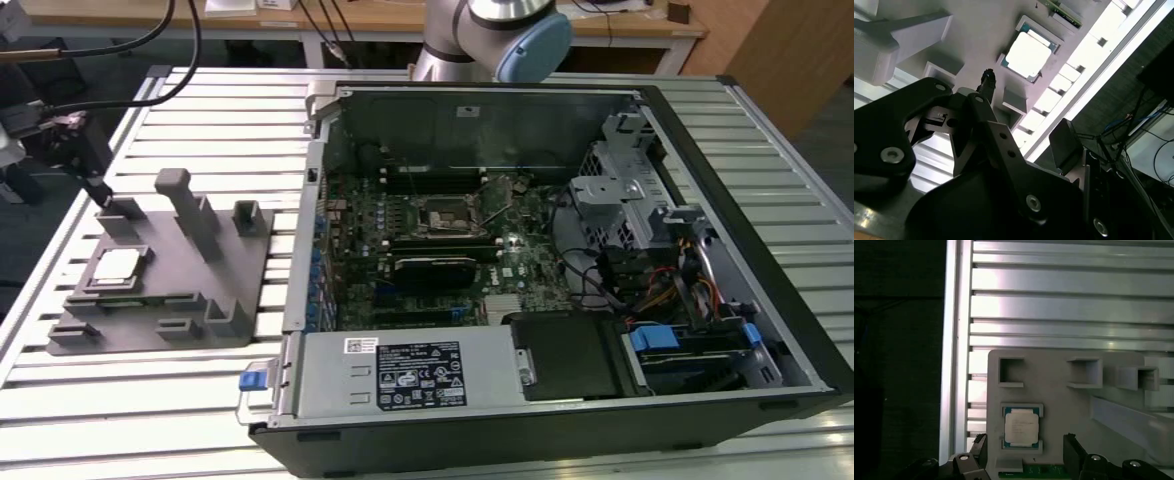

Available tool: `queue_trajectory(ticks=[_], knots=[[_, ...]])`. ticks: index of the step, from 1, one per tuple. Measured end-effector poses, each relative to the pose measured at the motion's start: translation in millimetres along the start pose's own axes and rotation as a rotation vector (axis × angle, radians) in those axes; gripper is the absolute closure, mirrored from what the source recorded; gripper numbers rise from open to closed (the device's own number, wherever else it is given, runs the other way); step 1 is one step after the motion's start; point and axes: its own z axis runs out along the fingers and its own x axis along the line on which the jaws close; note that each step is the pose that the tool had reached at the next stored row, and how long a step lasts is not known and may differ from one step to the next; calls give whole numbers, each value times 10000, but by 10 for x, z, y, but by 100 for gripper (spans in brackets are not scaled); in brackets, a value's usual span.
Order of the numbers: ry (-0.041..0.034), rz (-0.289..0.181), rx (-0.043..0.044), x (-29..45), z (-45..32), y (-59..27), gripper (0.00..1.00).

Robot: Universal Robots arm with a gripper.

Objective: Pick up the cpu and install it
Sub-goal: 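Pick up the cpu and move it towards the insertion slot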

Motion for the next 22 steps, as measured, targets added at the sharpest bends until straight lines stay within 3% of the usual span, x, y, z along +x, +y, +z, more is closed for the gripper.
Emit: queue_trajectory(ticks=[7, 22], knots=[[-1, 25, 1, 1, 97, -4, 30], [-2, 44, 1, 2, 160, -7, 30]])
